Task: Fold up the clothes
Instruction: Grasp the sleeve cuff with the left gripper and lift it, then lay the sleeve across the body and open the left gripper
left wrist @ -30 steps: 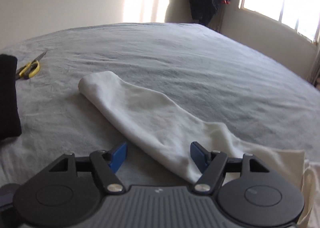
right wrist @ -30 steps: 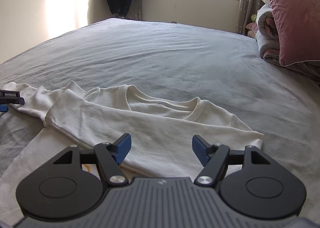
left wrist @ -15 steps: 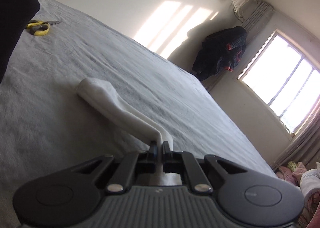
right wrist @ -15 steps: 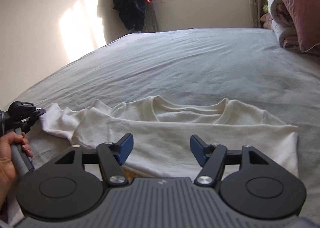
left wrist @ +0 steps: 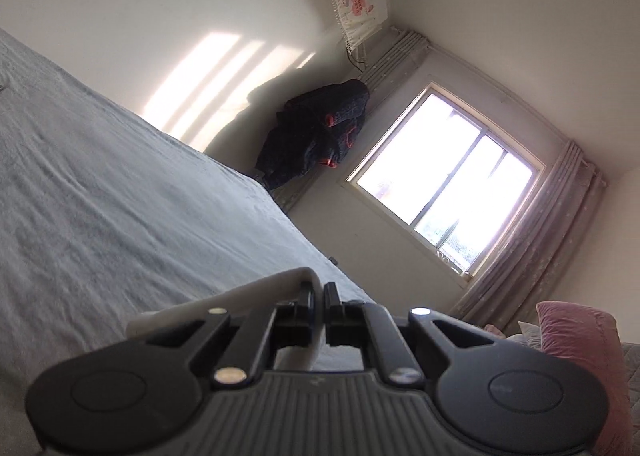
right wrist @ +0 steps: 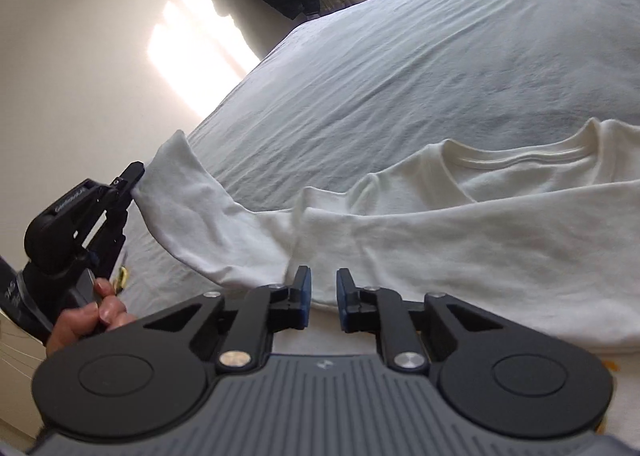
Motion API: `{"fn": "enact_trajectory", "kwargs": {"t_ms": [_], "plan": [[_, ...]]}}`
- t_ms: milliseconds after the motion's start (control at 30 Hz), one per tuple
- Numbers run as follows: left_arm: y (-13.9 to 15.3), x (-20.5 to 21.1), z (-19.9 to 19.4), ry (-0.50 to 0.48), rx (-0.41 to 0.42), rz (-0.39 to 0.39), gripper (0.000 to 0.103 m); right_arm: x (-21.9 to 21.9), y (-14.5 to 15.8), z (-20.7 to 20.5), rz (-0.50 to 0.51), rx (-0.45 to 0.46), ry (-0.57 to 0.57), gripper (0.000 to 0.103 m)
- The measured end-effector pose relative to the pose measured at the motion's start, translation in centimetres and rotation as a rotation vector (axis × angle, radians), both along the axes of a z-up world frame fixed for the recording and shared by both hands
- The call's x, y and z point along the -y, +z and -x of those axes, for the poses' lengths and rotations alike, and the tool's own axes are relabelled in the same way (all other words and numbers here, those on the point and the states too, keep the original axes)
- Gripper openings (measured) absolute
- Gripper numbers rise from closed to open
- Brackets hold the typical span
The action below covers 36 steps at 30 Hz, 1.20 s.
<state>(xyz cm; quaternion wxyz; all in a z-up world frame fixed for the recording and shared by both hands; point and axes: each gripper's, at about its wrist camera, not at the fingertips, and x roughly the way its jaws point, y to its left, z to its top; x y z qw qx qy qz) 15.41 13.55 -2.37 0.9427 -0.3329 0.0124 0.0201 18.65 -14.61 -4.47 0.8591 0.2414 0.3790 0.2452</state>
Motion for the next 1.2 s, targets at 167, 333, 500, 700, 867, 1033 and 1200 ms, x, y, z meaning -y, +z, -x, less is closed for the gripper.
{"fn": "enact_trajectory", "kwargs": {"t_ms": [167,333,500,700,867,1033,1200], "plan": [[0.9,-0.5,0.7,-0.046,0.028,-0.033,0.005,-4.0,-2.4,-4.8,-0.009,-0.107,-0.031,0.003],[1.2,-0.8,-0.2,-0.151,0.041,-0.052,0.005,-5.6,-3.8,-5.9,-0.013,-0.122,-0.068,0.0],[2.2,0.6,-1.1,-0.266,0.059,-0.071,0.005,-5.4,-4.1,-5.7,-0.045,-0.114,-0.105,0.014],[3.2,4.7,-1.3,-0.406,0.059,-0.138,0.005,0.9,-1.7,-3.0,-0.122,-0.12,-0.207,0.03],[2.4,8.9,-2.0,-0.538,0.012,-0.203,0.005,6.3,-0.5,-0.2,-0.119,-0.117,-0.295,0.039],[0.2,13.0,-2.4,-0.674,-0.054,-0.304,0.005,10.0,-0.2,1.5,-0.087,-0.115,-0.351,0.039],[-3.1,15.9,-3.2,-0.822,-0.192,-0.351,0.006,12.5,-0.3,2.8,-0.069,-0.112,-0.386,0.039]]}}
